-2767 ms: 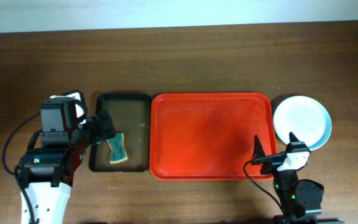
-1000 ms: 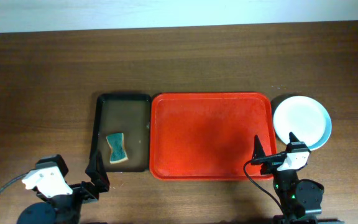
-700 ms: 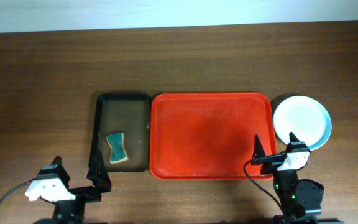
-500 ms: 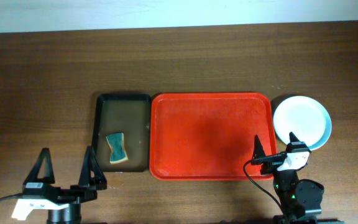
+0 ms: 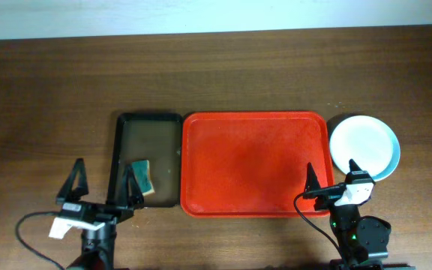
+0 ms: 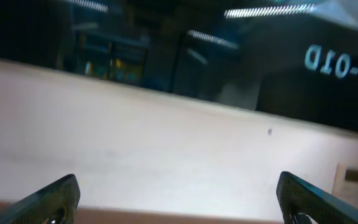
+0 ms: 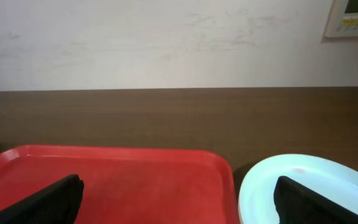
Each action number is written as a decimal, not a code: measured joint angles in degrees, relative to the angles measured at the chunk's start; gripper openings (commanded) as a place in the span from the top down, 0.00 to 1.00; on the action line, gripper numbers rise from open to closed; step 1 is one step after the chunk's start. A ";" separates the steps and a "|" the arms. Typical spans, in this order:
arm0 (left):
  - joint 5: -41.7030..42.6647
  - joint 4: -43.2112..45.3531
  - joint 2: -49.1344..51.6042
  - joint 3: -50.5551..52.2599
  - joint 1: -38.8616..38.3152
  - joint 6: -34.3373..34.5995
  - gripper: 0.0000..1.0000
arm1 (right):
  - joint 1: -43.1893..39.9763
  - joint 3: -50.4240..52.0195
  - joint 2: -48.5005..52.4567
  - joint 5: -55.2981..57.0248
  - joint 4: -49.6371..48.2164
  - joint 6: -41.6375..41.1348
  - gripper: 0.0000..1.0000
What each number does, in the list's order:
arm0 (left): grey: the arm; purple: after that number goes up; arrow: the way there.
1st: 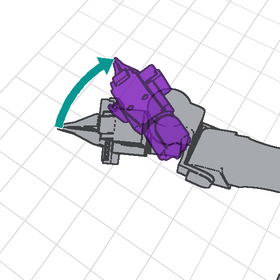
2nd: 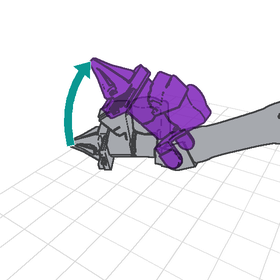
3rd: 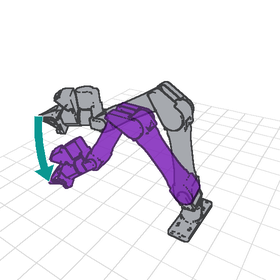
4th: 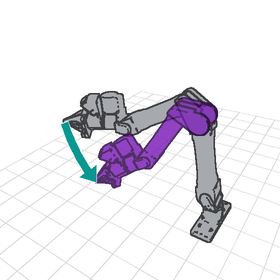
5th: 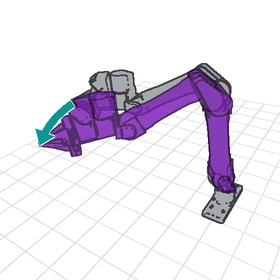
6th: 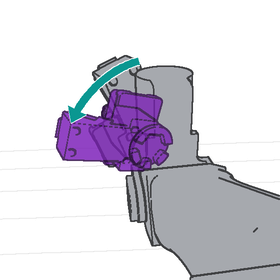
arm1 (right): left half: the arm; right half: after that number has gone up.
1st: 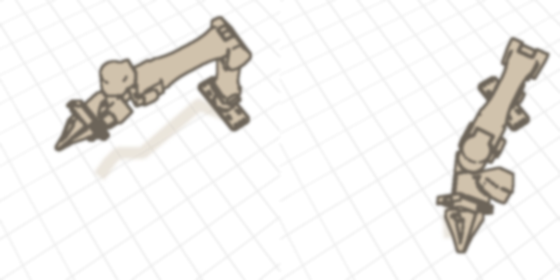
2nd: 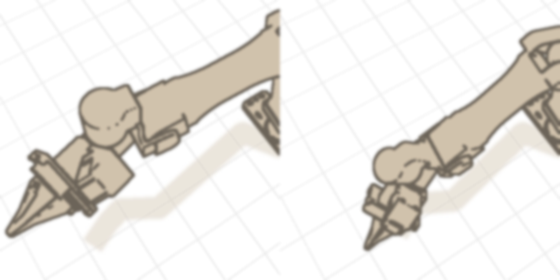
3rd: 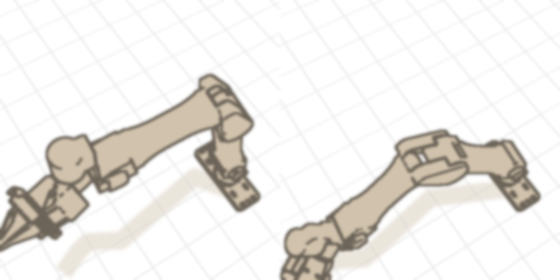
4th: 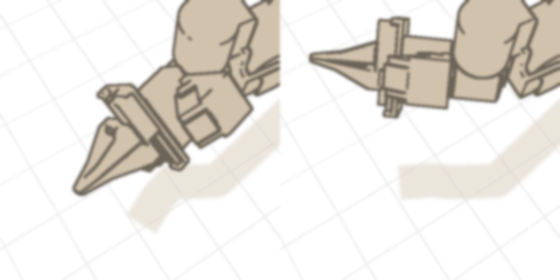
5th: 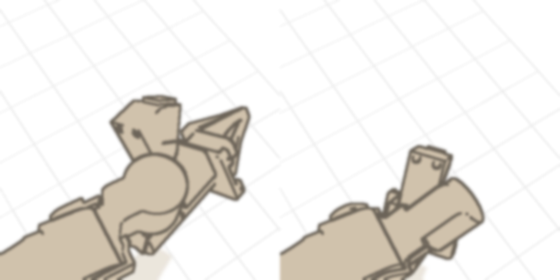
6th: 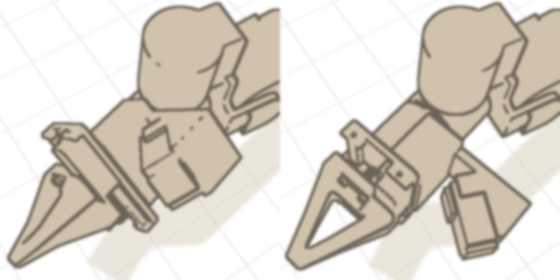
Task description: Clean dirty plates on tray and stack at the side
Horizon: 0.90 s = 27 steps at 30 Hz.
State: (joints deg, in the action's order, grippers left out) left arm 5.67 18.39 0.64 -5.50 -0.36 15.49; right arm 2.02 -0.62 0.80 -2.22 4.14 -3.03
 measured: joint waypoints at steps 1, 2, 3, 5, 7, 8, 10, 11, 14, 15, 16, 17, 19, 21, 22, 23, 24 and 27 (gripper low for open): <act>-0.04 0.09 -0.02 1.38 0.00 -0.02 0.01 | 0.00 0.00 0.00 0.00 0.00 0.00 0.02; -0.02 0.11 0.00 2.34 0.00 0.00 0.01 | 0.00 0.00 0.00 0.00 0.00 -0.02 0.01; -0.02 -0.39 -0.02 4.31 0.00 -0.02 0.01 | 0.00 0.00 0.00 0.00 0.00 0.00 0.02; -0.02 -4.87 -0.07 4.42 0.00 -0.02 0.01 | 0.00 0.00 0.00 0.00 0.00 0.00 0.02; -0.28 -11.80 -0.02 4.63 0.00 -0.02 0.01 | 0.00 0.00 0.00 0.02 0.02 0.02 0.02; -0.66 -14.29 -0.02 4.68 0.00 -0.07 0.01 | 0.00 0.00 0.00 0.00 0.00 0.02 0.02; -2.08 -21.75 0.00 4.76 0.00 -0.55 0.01 | 0.00 0.00 0.00 0.02 0.02 0.02 0.02; -2.93 -22.67 0.04 4.81 0.00 -1.01 0.01 | 0.00 0.00 0.00 0.02 0.02 0.00 0.02; -3.50 -22.71 0.04 4.81 0.00 -1.31 0.01 | 0.00 0.00 0.00 0.02 0.00 -0.02 0.02; -3.58 -22.73 0.04 4.81 0.00 -1.36 0.01 | 0.00 0.00 0.00 0.02 0.00 0.00 0.02; -3.63 -22.73 0.04 4.81 0.00 -1.36 0.01 | 0.00 0.00 0.00 0.02 0.00 -0.02 0.02; -3.76 -22.73 0.04 4.81 0.00 -1.36 0.01 | 0.00 0.00 0.00 0.02 0.00 -0.02 0.02; -3.76 -22.73 0.04 4.81 0.00 -1.36 0.01 | 0.00 0.00 0.00 0.02 0.00 0.00 0.02; -3.76 -22.73 0.04 4.81 0.00 -1.36 0.01 | 0.00 0.00 0.00 0.02 0.00 0.02 0.02; -3.76 -22.73 0.04 4.81 0.00 -1.36 0.01 | 0.00 0.00 0.00 0.02 0.00 0.02 0.02; -3.76 -22.73 0.04 4.81 0.00 -1.36 0.01 | 0.00 0.00 0.00 0.02 0.00 0.00 0.02; -3.76 -22.73 0.04 4.81 0.00 -1.36 0.01 | 0.24 0.00 0.00 0.04 0.00 -0.02 0.02; -3.78 -22.73 0.04 4.81 0.00 -1.36 0.01 | 3.37 0.00 0.00 0.44 0.02 -0.02 0.02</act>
State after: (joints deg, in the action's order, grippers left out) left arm 1.89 -4.34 0.69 -0.69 -0.36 14.13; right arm 5.39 -0.62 0.80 -1.78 4.16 -3.05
